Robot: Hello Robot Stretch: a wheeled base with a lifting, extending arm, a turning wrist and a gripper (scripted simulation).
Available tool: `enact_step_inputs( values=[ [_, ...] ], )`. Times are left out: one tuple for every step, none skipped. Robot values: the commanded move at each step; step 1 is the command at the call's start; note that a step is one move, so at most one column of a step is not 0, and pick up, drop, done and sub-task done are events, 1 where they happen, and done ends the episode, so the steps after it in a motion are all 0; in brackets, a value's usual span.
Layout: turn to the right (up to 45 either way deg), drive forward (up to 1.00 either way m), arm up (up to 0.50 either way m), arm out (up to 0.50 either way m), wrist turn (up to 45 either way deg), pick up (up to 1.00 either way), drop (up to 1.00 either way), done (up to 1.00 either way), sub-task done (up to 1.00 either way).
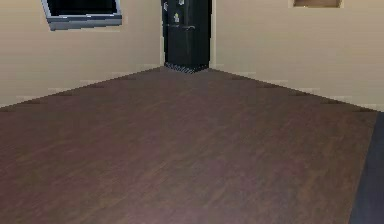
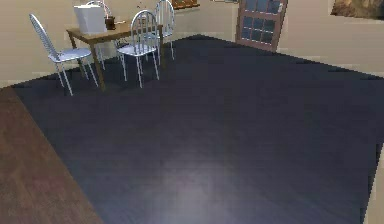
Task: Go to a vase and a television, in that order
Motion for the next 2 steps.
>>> enact_step_inputs(
  values=[
    [0.0,0.1,0.0,0.0,0.0,0.0,0.0,0.0,0.0],
    [-45.0,0.0,0.0,0.0,0.0,0.0,0.0,0.0,0.0]
  ],
)
